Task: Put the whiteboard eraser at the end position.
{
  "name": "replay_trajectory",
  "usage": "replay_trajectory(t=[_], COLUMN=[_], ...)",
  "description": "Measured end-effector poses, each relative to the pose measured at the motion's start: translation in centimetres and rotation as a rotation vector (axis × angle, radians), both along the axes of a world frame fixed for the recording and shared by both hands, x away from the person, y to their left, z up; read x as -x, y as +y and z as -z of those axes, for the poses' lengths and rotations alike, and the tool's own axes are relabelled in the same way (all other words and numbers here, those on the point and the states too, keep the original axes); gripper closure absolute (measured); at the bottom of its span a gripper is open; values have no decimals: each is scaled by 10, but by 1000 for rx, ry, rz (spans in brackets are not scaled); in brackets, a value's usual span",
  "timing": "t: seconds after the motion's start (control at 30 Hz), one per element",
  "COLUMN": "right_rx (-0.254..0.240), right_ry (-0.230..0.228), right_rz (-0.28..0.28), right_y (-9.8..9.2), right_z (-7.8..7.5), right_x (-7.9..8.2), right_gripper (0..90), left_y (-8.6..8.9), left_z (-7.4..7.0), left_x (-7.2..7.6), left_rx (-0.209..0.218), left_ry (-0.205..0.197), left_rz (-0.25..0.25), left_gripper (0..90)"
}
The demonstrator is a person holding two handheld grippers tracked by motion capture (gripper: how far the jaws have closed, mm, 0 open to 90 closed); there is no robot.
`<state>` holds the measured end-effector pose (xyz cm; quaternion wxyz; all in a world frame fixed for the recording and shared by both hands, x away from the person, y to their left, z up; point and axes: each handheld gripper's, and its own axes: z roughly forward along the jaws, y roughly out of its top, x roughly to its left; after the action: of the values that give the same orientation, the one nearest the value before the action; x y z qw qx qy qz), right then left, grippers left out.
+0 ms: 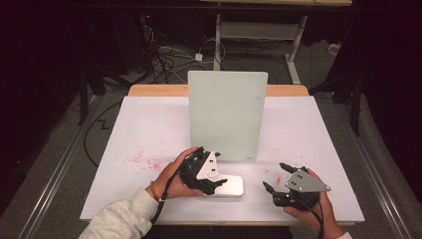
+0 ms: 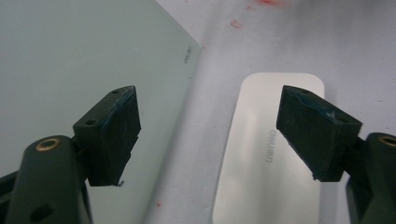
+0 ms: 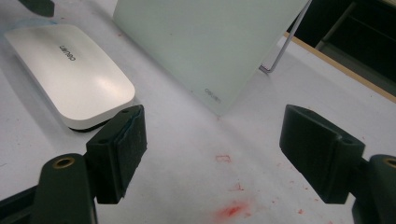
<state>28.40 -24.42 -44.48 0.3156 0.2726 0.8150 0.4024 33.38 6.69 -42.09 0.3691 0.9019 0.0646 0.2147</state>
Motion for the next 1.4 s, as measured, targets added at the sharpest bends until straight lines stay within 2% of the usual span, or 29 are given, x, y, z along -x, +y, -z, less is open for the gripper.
replay_trajectory(t=[0.2, 0.37, 0.67, 0.73, 0.8, 1.07, 1.4], right_rx=[-2, -4, -6, -11, -14, -21, -30], right_ry=[-1, -4, -14, -19, -29, -45, -61], right_rz=[1, 4, 15, 23, 35, 64, 104], right_y=[-1, -1, -4, -6, -7, -10, -17], right_z=[0, -1, -2, -3, -4, -5, -7], right_x=[0, 0, 2, 3, 4, 7, 8], right_gripper=[236, 236, 236, 236, 236, 230, 189], left_y=[12, 25, 43, 49, 55, 83, 113], left_z=[-5, -7, -11, -11, -9, 5, 22], left_x=[2, 4, 7, 7, 8, 11, 20], left_rx=[31, 71, 109, 125, 126, 153, 175], left_ry=[-52, -117, -181, -176, -194, -206, -169], left_rz=[-59, -127, -192, -202, -215, -312, -382], left_gripper=[182, 159, 159, 159, 159, 163, 163])
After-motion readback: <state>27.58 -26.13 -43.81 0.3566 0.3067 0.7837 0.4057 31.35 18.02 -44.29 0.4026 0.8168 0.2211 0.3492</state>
